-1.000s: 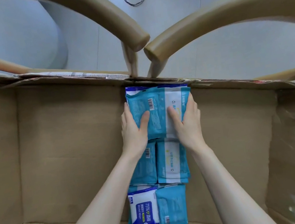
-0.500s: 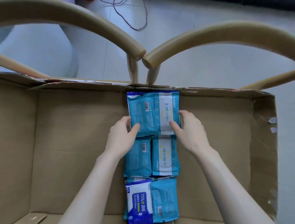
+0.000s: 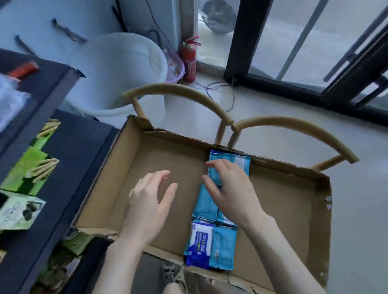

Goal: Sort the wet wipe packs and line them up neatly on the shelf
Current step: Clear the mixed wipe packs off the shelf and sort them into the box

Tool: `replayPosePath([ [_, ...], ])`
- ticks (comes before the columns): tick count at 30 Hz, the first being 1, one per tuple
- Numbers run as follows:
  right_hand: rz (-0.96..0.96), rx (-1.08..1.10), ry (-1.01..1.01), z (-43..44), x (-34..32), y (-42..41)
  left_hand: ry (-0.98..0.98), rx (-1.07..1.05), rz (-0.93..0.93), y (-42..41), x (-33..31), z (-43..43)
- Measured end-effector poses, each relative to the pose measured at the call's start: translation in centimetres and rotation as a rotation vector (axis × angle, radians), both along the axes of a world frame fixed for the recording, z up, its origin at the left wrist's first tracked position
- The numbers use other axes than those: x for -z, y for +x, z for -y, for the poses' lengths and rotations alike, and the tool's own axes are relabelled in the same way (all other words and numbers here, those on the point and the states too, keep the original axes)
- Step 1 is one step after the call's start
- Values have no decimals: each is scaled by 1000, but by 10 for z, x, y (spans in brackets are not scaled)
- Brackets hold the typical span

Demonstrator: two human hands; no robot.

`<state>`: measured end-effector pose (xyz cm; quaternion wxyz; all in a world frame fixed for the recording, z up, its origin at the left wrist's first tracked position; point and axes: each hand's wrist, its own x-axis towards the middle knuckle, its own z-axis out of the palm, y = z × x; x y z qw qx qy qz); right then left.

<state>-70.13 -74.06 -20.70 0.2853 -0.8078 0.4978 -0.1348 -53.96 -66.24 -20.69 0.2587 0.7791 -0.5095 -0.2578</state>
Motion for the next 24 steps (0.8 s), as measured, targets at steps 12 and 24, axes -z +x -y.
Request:
replayPosePath([
  [12,112,-483,-176,-181,-74,133,-128,-417,149,89,-73,-253],
  [24,381,-780,-241,-328,-172,327,-410,-737,351,231,-172,-431],
])
